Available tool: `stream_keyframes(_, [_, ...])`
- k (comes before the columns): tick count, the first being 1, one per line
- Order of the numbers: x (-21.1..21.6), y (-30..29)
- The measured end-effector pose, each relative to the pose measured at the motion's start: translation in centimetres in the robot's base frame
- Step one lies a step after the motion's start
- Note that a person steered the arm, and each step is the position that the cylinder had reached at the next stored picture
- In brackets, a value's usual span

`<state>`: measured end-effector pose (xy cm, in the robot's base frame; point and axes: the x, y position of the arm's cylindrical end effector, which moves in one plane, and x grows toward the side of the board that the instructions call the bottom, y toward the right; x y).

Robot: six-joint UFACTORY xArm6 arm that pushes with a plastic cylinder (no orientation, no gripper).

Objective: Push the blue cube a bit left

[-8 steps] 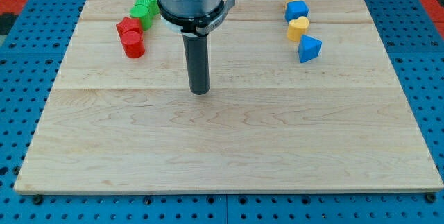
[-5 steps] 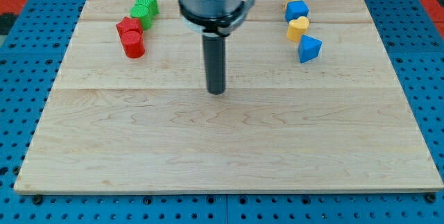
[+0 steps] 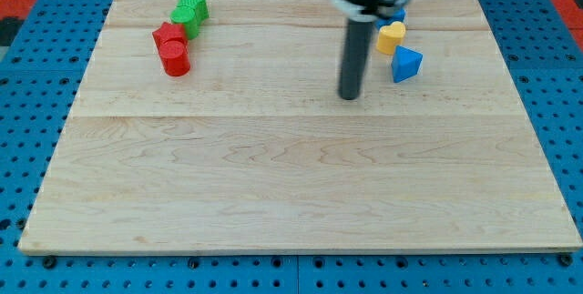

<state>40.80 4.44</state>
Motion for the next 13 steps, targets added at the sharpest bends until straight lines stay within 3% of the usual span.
stream_keyframes(1, [-1.2, -3.7])
stream_keyframes(3, [-4.2, -3.8])
stream_keyframes(13, [-4.0, -3.9])
